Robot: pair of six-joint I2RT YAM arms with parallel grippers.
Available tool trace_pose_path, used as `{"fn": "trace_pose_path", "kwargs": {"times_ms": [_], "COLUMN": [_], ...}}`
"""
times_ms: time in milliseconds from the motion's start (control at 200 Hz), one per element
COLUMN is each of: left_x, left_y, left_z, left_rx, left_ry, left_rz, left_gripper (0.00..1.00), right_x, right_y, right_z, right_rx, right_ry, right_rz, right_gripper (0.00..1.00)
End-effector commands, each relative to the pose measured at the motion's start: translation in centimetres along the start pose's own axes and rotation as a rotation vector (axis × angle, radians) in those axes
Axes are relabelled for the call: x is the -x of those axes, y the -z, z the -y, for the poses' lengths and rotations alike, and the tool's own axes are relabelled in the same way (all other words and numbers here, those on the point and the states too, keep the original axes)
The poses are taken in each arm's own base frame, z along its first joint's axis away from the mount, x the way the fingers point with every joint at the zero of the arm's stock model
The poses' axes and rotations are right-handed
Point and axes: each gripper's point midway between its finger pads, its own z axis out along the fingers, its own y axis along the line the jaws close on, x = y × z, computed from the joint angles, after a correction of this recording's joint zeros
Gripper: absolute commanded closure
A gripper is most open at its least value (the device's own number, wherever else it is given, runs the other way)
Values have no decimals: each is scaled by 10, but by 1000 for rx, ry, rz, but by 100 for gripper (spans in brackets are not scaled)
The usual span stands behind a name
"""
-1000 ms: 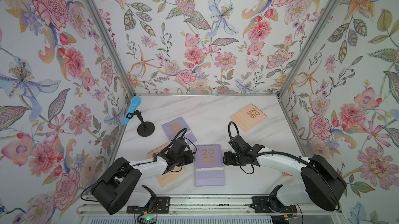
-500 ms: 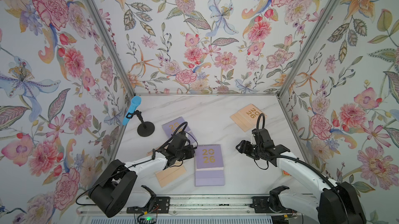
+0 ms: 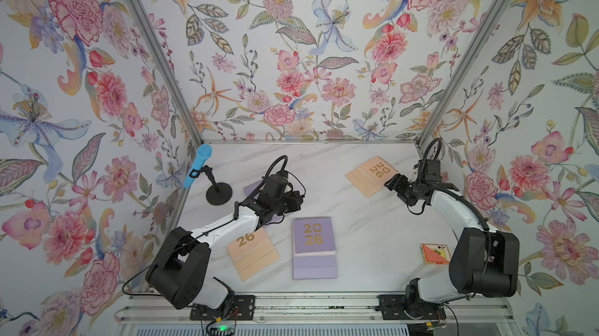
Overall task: Stack the calendars
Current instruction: Move the calendar to the center of the board.
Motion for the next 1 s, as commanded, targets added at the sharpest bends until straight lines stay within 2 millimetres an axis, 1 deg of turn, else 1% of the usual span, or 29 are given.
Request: {"fn": "trace_pose_path", "kwargs": {"times_ms": [0,40,50,60,150,315,415,545,640,786,806,926,996], "left_x": [12,17,13,12,14,11,9,8,8,8,8,7,8], "left_y": [-10,-12,-19,-21,-34,-56,-65,-74,-78,-82,-82,-82,-82], "left_z": [14,18,13,12,12,10,8,7,5,4,3,-1,-3], "left_rx": [-44,-56,-45,-42,-45,-52,-56,-56,-53,-53,-52,-44,-42], "left_ry": [4,5,10,13,16,22,26,23,22,24,25,27,29], "left_rz": [8,17,-1,-7,-25,-60,-76,-95,-101,-109,-109,-113,-112], "left_gripper": [100,100,100,100,100,100,100,100,100,100,100,100,100], "right_x": [29,41,45,47,69,98,114,133,142,147,149,145,142], "right_y": [-17,-26,-28,-30,-53,-98,-117,-134,-145,-166,-167,-184,-191], "right_z": [-3,-3,-4,-4,-8,-8,-8,-9,-8,-2,-4,-6,-15], "right_rx": [7,0,-1,-3,-1,-11,-18,-20,-25,-34,-30,-6,31], "right_ry": [24,27,29,30,29,22,33,40,38,29,28,22,27], "right_rz": [-7,-1,2,4,2,-18,-14,3,5,-18,-18,-60,-87], "right_gripper": [26,26,26,26,26,26,26,25,25,25,25,24,24]}}
